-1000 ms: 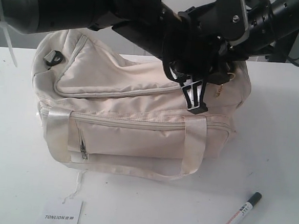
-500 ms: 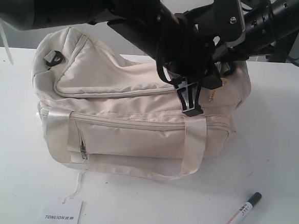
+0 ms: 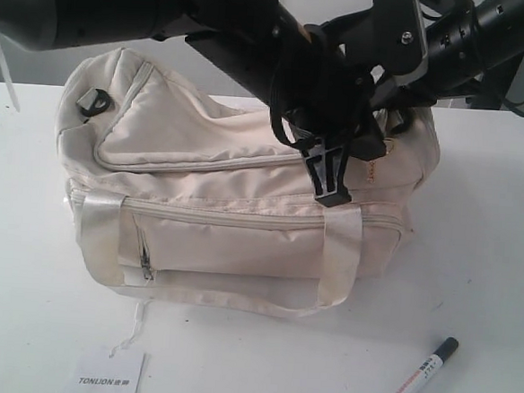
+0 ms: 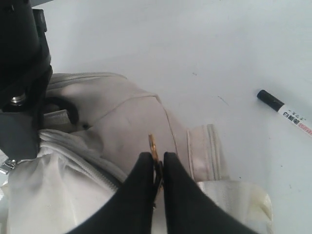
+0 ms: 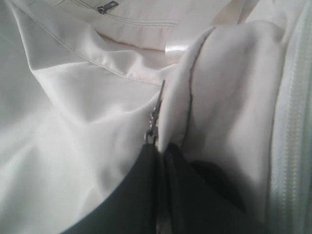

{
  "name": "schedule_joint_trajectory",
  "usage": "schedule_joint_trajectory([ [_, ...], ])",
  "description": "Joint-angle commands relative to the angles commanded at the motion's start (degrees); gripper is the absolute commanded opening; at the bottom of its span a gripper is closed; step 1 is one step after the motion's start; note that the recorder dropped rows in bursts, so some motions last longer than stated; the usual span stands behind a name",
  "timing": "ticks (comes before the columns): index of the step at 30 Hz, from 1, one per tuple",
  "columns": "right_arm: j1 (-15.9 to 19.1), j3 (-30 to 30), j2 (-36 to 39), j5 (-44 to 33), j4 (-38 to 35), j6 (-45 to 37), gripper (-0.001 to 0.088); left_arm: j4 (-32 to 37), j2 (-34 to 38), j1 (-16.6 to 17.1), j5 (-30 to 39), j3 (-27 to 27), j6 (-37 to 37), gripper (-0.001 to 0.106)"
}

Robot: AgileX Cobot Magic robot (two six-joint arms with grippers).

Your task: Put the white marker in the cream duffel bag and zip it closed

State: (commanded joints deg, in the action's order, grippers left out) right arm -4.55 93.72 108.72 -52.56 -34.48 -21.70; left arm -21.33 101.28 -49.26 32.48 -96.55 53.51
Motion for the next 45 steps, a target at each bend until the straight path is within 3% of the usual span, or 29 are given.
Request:
schedule_joint_trajectory([
  [24, 0.0, 0.0, 0.0, -0.2, 1.9, 1.0, 0.0, 7.6, -0.6, 0.0, 5.3, 0.0, -8.9, 0.0],
  [40, 0.0, 0.0, 0.0, -0.1, 2.0, 1.0, 0.0, 8.4, -0.6, 0.0, 8.2, 0.0, -10.3, 0.0],
  [45, 0.0, 0.0, 0.0, -0.2, 2.1, 1.1, 0.0, 9.5, -0.6, 0.0, 9.5, 0.0, -13.8, 0.0],
])
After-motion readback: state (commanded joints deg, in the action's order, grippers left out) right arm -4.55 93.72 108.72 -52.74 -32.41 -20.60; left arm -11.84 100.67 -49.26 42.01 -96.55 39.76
